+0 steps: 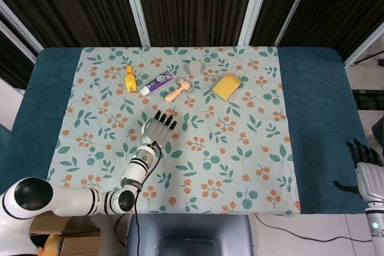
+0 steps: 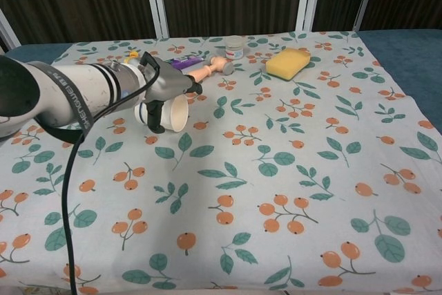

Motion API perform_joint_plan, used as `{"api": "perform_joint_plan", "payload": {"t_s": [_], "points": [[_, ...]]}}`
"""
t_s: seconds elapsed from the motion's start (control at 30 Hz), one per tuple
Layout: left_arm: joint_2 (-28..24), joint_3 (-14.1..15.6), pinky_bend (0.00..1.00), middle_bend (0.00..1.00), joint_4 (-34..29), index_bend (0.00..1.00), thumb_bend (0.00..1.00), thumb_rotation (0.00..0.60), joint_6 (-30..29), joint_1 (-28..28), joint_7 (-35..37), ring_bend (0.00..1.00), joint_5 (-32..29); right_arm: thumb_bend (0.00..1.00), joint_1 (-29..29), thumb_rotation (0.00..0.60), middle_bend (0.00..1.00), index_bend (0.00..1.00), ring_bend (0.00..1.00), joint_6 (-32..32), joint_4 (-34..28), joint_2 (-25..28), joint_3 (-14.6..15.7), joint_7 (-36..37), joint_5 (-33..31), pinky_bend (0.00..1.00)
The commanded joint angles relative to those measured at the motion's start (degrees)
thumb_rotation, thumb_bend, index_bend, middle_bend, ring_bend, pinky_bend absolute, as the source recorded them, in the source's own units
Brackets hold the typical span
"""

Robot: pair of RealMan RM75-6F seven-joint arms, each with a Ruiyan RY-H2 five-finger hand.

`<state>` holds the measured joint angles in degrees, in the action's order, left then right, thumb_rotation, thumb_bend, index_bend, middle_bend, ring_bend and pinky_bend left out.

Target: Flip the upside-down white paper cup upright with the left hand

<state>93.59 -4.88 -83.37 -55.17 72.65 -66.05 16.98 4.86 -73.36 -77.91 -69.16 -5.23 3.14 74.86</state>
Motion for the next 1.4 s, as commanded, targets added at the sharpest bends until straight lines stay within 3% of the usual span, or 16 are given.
{"api": "perform_joint_plan", "payload": {"t_s": [0.03, 0.2, 0.3, 0.37, 0.6, 0.73, 0.93, 1.07, 1.2, 1.4], "points": [[0.6, 0.33, 0.0, 0.0, 1.34, 0.0, 0.28, 0.6, 0.48, 0.19, 0.22, 0.0, -0.44, 0.02, 0.01, 0.6, 0.0, 0.0, 0.0, 0.06, -0.03, 0.06, -0.02, 0.03, -0.07, 0.0], [1.43, 0.42, 0.0, 0.12, 2.68, 0.09, 0.33, 0.6, 0.61, -0.15, 1.74, 0.0, 0.44, 0.02, 0.05, 0.6, 0.0, 0.0, 0.0, 0.37, 0.12, 0.02, -0.09, 0.13, -0.42, 0.0], [1.94, 0.42, 0.0, 0.22, 3.2, 0.26, 0.37, 0.6, 0.05, -0.38, 2.59, 0.0, 1.85, 0.02, 0.12, 0.6, 0.0, 0.0, 0.0, 0.6, 0.07, 0.03, -0.06, 0.06, -0.5, 0.0], [2.12, 0.57, 0.0, 0.26, 3.39, 0.32, 0.39, 0.6, -0.24, -0.38, 2.5, 0.0, 2.16, 0.02, 0.16, 0.6, 0.0, 0.0, 0.0, 0.72, -0.01, 0.09, -0.02, -0.08, -0.53, 0.0], [2.27, 0.88, 0.0, 0.31, 3.23, 0.37, 0.43, 0.6, -1.28, -0.88, 3.17, 0.02, 4.43, 0.02, 0.1, 0.6, 0.0, 0.0, 0.0, 0.79, -0.37, 0.43, 0.02, -0.22, -0.69, 0.0], [0.74, -0.59, 0.0, 0.31, 1.03, 0.37, 0.43, 0.6, -1.68, -1.87, 6.46, 0.02, 6.89, 0.02, 0.05, 0.6, 0.0, 0.0, 0.0, 0.76, -0.59, 0.62, 0.01, -0.21, -0.74, 0.0], [-3.26, -6.67, 0.0, 0.3, -4.62, 0.36, 0.41, 0.6, -1.99, -7.84, 24.91, 0.02, 17.27, 0.02, 0.11, 0.6, 0.0, 0.0, 0.0, 0.8, -0.82, 0.84, -0.05, -0.24, -0.79, 0.0], [-3.69, -9.68, 0.0, 0.3, -4.6, 0.36, 0.4, 0.6, -3.8, -14.52, 42.92, 0.02, 27.24, 0.02, 0.01, 0.6, 0.0, 0.0, 0.0, 0.56, -1.17, 1.0, -0.05, -0.34, -0.78, 0.0], [-2.11, -9.92, 0.0, 0.3, -0.99, 0.36, 0.4, 0.6, -4.57, -20.2, 58.31, 0.02, 34.1, 0.02, 0.0, 0.6, 0.0, 0.0, 0.0, 0.49, -1.5, 1.07, -0.06, -0.57, -0.82, 0.0], [2.15, -6.92, 0.0, 0.3, 8.81, 0.36, 0.4, 0.6, -6.36, -25.81, 74.07, 0.02, 44.69, 0.02, 0.07, 0.6, 0.0, 0.0, 0.0, 0.38, -2.38, 1.41, 0.09, -1.39, -0.6, 0.0]]}}
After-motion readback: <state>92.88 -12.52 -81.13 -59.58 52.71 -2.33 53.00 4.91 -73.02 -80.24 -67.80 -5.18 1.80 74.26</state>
